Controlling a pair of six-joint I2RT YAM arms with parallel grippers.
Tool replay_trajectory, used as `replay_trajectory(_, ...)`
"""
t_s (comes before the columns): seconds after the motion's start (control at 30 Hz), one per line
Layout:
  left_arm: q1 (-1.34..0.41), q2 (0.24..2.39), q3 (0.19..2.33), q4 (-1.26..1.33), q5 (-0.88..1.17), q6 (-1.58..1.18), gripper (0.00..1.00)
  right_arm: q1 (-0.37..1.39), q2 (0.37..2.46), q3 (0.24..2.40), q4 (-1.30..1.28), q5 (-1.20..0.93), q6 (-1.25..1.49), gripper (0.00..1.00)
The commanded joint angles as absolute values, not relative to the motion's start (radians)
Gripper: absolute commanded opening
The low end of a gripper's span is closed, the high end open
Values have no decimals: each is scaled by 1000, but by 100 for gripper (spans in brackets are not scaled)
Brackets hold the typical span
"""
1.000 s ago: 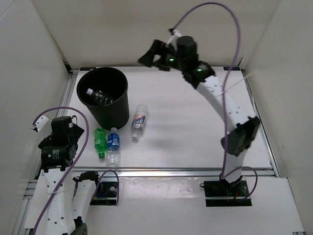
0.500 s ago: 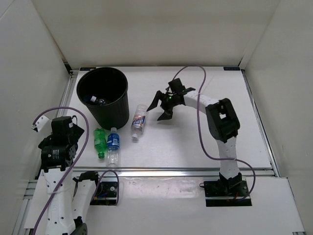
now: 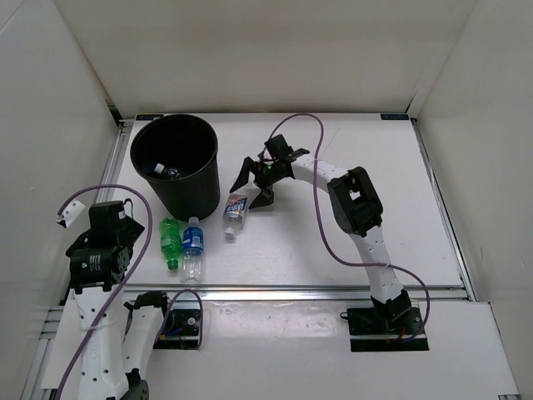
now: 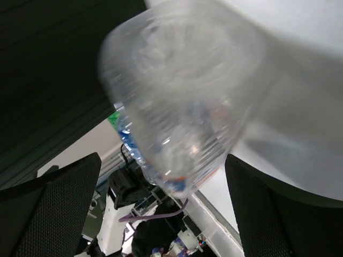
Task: Put the plastic bottles in the bin
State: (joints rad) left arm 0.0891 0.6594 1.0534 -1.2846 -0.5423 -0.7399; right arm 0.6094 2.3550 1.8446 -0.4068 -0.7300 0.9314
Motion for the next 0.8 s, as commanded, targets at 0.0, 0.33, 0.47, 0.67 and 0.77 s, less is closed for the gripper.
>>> replay_trajectory(0.0,84,672,1065,-1302,-563,-721,100,617,2399,1899,-451,-761,919,100)
replay_trajectory(0.33,84,693,1074,-1302,-563,-732,100,617,2479,1959,-546,-750,876,81)
replay_trajectory(0.47,84,693,1054,-1302,-554,-742,100,598,2447,1924,-571,-750,829,47)
replay_trajectory(0.67,84,684,1014,-1256,-535,-779,100,551,2266,1760,-604,-696,764,18)
replay_trajectory(0.77,84,684,985,-1226,-525,-788,100,542,2165,1694,-627,-651,707,8)
